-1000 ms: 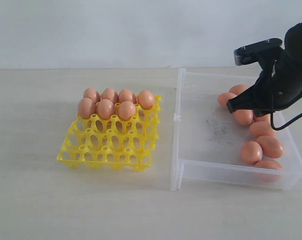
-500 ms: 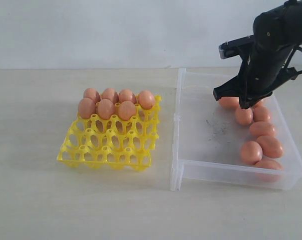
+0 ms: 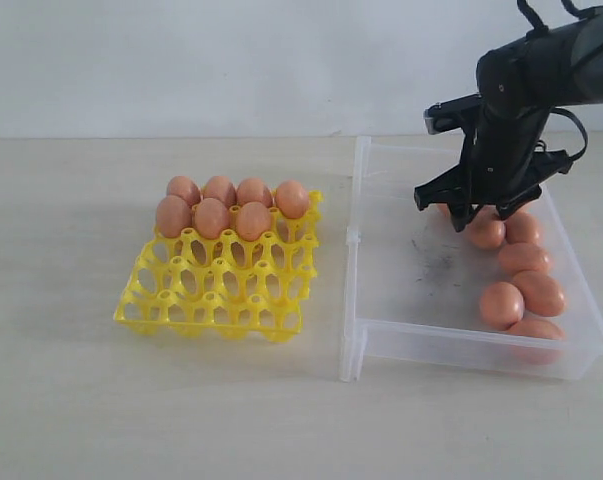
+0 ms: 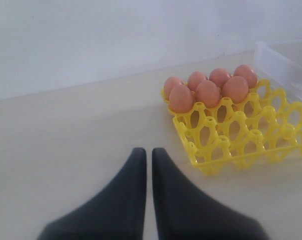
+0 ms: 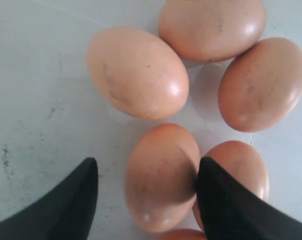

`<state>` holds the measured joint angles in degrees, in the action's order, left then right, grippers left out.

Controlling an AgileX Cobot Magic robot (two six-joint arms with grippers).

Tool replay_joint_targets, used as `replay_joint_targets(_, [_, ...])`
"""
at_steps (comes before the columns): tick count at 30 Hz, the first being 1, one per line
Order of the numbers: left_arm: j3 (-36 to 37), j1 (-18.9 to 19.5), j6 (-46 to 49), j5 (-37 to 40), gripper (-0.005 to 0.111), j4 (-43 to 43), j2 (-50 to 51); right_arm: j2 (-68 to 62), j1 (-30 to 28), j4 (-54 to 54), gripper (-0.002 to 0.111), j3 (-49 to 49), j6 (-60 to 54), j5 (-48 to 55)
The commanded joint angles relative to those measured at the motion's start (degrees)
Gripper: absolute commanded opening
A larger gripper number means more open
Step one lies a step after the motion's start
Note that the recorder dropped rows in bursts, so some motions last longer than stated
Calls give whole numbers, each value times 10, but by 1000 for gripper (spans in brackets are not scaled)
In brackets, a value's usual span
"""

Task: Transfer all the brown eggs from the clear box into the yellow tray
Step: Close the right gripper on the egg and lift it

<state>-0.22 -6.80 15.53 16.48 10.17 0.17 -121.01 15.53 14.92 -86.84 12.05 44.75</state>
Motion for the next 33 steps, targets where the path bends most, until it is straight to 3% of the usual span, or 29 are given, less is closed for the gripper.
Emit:
replay_joint_targets(1, [2, -3, 0, -2, 4, -1, -2, -8, -3, 23, 51, -6, 4, -3])
replay_joint_targets(17, [2, -3, 0, -2, 4, -1, -2, -49, -7, 38, 51, -22, 19, -30])
replay_joint_targets(20, [2, -3, 0, -2, 4, -1, -2, -59, -7, 38, 37, -32, 17, -15])
replay_joint_targets(23, [2, -3, 0, -2, 4, -1, -2, -62, -7, 38, 1, -32, -2, -9])
replay_joint_targets(33, [2, -3, 0, -2, 4, -1, -2, -41, -7, 18, 0, -32, 10, -11])
